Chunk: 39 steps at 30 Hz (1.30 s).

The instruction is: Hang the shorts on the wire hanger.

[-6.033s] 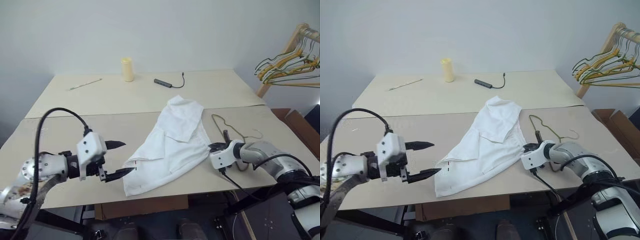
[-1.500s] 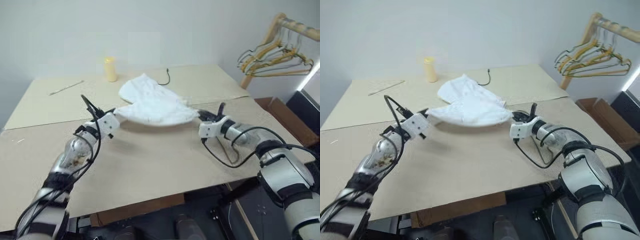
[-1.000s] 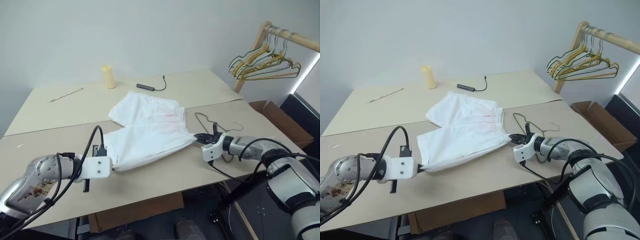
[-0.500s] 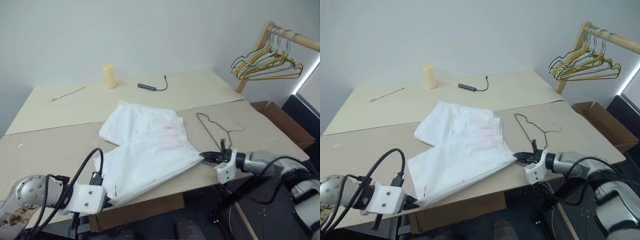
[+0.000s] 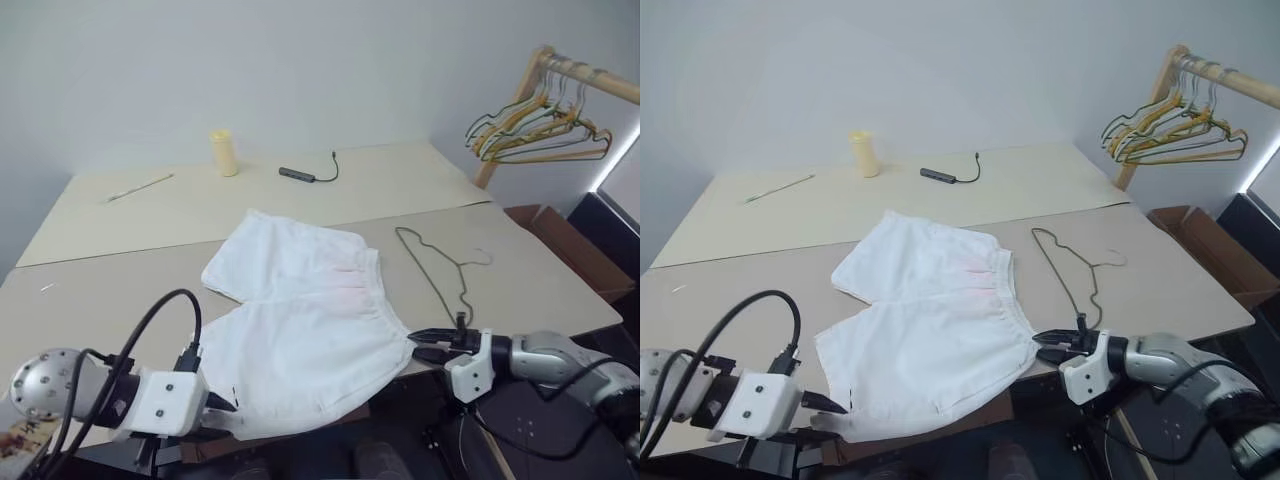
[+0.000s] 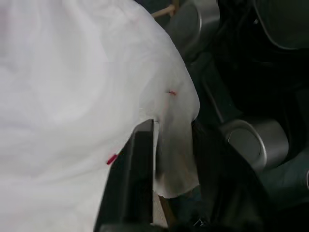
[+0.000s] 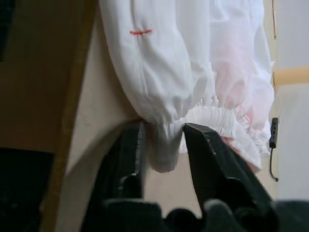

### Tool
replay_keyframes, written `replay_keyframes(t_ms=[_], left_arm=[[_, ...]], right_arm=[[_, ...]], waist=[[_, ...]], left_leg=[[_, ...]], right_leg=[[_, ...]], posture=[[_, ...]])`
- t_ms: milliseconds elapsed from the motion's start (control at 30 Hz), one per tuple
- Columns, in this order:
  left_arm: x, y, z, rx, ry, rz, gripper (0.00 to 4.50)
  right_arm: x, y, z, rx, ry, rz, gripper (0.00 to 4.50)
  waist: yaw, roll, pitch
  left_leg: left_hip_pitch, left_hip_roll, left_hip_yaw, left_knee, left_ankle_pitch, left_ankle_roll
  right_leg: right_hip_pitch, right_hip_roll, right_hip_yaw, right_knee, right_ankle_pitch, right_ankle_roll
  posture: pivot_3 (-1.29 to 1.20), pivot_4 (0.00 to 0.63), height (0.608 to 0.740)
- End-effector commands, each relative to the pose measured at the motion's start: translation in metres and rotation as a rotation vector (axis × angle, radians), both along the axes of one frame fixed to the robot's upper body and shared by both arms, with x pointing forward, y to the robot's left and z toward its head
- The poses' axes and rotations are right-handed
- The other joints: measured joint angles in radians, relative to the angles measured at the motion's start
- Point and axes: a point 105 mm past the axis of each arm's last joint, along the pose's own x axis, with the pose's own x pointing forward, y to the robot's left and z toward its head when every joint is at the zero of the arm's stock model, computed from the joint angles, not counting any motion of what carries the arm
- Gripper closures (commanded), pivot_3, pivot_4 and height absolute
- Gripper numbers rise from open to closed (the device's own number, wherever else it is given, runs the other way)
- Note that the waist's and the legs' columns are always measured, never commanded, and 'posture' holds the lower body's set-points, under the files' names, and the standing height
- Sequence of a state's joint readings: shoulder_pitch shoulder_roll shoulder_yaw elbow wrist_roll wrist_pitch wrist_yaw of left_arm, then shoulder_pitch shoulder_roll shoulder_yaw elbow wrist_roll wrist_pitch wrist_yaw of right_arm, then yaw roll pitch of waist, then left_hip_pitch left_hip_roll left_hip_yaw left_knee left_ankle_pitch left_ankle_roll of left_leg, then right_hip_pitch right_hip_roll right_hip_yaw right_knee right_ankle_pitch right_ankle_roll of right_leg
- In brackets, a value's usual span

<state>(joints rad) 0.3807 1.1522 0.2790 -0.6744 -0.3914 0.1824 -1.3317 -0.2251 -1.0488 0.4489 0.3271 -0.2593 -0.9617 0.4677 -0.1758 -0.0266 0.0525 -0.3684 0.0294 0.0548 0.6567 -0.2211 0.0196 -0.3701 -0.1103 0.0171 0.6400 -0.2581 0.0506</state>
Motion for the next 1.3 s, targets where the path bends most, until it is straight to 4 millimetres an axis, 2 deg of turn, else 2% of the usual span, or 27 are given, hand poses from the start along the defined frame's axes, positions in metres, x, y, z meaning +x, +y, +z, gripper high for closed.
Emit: replay_keyframes(t_ms=[33,133,167,233,300,400,567,667,900,1033,1300], left_arm=[[0.013,0.01,0.019,-0.047,-0.051,0.027,2.0],[0.02,0.016,0.036,-0.123,-0.058,0.056,1.12],[0.023,0.018,0.039,-0.141,-0.063,0.064,1.11],[0.032,0.019,0.045,-0.19,-0.099,0.1,1.11],[0.043,0.017,0.05,-0.244,-0.136,0.144,1.11],[0.066,0.004,0.061,-0.391,-0.189,0.244,1.11],[0.087,-0.018,0.074,-0.561,-0.197,0.336,1.11],[0.091,-0.026,0.076,-0.598,-0.182,0.338,1.11],[0.09,-0.033,0.074,-0.599,-0.123,0.303,1.11],[0.089,-0.035,0.076,-0.611,-0.1,0.288,1.11],[0.09,-0.038,0.076,-0.619,-0.09,0.263,1.11]], right_arm=[[0.002,-0.005,0.037,0.093,0.013,-0.068,1.59],[0.006,-0.017,0.057,0.173,0.099,-0.192,0.61],[0.012,-0.023,0.064,0.211,0.113,-0.244,0.32],[0.029,-0.037,0.078,0.314,0.14,-0.404,0.32],[0.045,-0.051,0.083,0.384,0.17,-0.545,0.32],[0.067,-0.078,0.075,0.389,0.213,-0.796,0.32],[0.079,-0.107,0.047,0.332,0.355,-1.131,0.32],[0.076,-0.113,0.032,0.285,0.466,-1.228,0.32],[0.067,-0.112,0.016,0.231,0.678,-1.29,0.32],[0.064,-0.113,0.01,0.23,0.743,-1.315,1.53],[0.073,-0.116,0.008,0.292,0.786,-1.366,4.42]], waist=[[0.01,0.0,0.0],[0.023,0.0,0.001],[0.024,0.0,0.001],[0.028,-0.001,0.002],[0.034,-0.001,0.002],[0.049,-0.002,0.003],[0.062,-0.002,0.002],[0.062,0.0,0.001],[0.051,0.0,0.001],[0.051,0.0,0.001],[0.046,-0.001,0.0]], left_leg=[[0.0,0.0,0.0,0.0,0.0,0.0],[0.0,0.002,0.001,0.0,0.0,0.0],[0.0,0.002,0.002,0.0,0.0,-0.001],[0.0,0.003,0.003,0.0,-0.001,-0.002],[0.0,0.003,0.003,0.0,-0.005,-0.008],[-0.001,0.003,0.003,0.0,-0.005,-0.008],[-0.006,0.001,0.004,0.001,-0.002,-0.003],[-0.02,0.001,0.004,0.003,-0.001,-0.001],[-0.021,0.001,0.006,0.003,-0.001,0.0],[-0.021,0.003,0.007,0.003,-0.001,0.0],[-0.021,0.005,0.008,0.004,-0.001,-0.001]], right_leg=[[0.0,0.0,0.0,0.0,0.0,0.0],[-0.001,0.001,0.0,0.0,-0.001,-0.001],[-0.001,0.001,0.0,0.0,-0.001,-0.001],[-0.001,0.001,0.0,0.0,-0.001,-0.001],[-0.002,0.001,0.0,0.0,-0.001,-0.001],[-0.002,0.002,0.0,0.0,0.0,-0.002],[-0.006,0.002,0.0,0.0,0.006,0.002],[-0.019,0.004,0.001,0.001,0.01,0.0],[-0.02,0.008,0.001,-0.002,0.01,0.0],[-0.019,0.011,0.001,-0.003,0.009,0.003],[-0.018,0.014,0.001,-0.01,0.012,0.003]], posture=[[-0.14,0.034,0.74],[-0.14,0.034,0.74],[-0.14,0.034,0.74],[-0.14,0.034,0.74],[-0.14,0.034,0.74],[-0.15,0.03,0.74],[-0.15,0.025,0.74],[-0.16,0.023,0.74],[-0.15,0.02,0.74],[-0.15,0.019,0.74],[-0.15,0.013,0.74]])
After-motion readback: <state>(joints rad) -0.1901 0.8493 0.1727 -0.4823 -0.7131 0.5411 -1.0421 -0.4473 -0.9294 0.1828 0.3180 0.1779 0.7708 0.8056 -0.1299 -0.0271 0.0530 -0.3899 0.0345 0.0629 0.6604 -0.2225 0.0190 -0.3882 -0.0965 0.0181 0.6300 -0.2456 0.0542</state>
